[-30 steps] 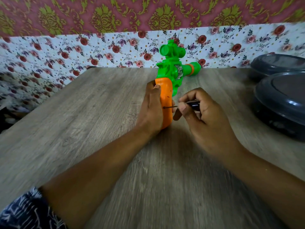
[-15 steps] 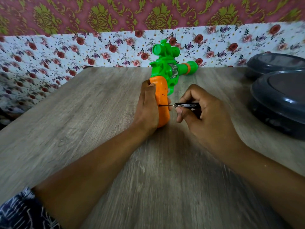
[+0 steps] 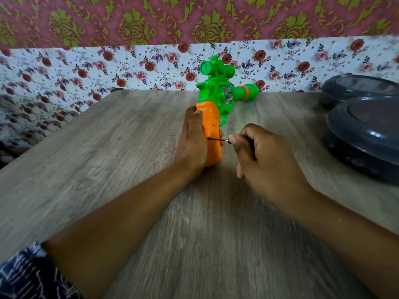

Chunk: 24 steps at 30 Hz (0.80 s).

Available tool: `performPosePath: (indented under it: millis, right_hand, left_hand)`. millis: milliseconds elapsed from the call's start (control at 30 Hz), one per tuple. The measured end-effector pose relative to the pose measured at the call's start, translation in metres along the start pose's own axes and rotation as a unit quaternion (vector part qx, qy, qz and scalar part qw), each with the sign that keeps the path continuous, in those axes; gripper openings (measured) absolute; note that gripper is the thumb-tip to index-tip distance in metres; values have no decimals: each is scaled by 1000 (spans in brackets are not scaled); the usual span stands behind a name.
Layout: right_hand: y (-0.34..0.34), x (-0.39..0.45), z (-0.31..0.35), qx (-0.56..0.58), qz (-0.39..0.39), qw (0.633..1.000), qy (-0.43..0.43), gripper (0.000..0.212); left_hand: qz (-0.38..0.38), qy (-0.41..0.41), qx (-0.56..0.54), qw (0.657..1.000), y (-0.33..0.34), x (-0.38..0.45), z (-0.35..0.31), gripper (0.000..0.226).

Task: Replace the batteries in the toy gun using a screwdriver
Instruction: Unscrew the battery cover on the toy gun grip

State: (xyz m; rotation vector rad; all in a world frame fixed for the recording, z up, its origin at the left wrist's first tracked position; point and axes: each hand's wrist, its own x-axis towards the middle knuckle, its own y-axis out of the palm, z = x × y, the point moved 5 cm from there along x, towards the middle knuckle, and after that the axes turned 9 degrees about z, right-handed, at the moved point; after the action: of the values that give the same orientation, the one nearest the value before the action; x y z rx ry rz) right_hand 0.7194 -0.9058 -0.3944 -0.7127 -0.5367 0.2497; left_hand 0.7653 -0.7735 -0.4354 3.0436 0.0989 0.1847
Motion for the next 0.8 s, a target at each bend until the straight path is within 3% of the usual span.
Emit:
performPosePath:
  millis: [133, 233, 333, 367, 500, 667, 800]
  right_hand:
    - [-5, 2, 0, 35, -5, 999, -11, 13]
    - [-5, 2, 2, 65, -4, 998, -24, 15]
    - [3, 1, 2, 66, 10, 998, -22, 12]
    - [4, 0, 2, 52, 7, 999, -14, 22]
    - [0, -2, 3, -24, 14, 1000, 9, 50]
    - [0, -1, 2, -26, 6, 1000, 8, 29]
    - [-2, 1, 4, 37, -2, 999, -1, 16]
  left_hand:
    - [2, 3, 2, 1000, -2, 3, 6, 70]
    - [7, 3, 21, 1000, 0, 0, 1, 69]
    - [2, 8, 54, 999, -2, -1, 1, 52]
    - [-4, 3, 50, 999, -2, -3, 0, 50]
    - [-5, -27, 8, 1000, 5, -9, -5, 85]
    - [-8, -21, 12, 1000, 3, -7, -5, 82]
    - [-4, -11, 16, 1000, 7, -8, -7, 83]
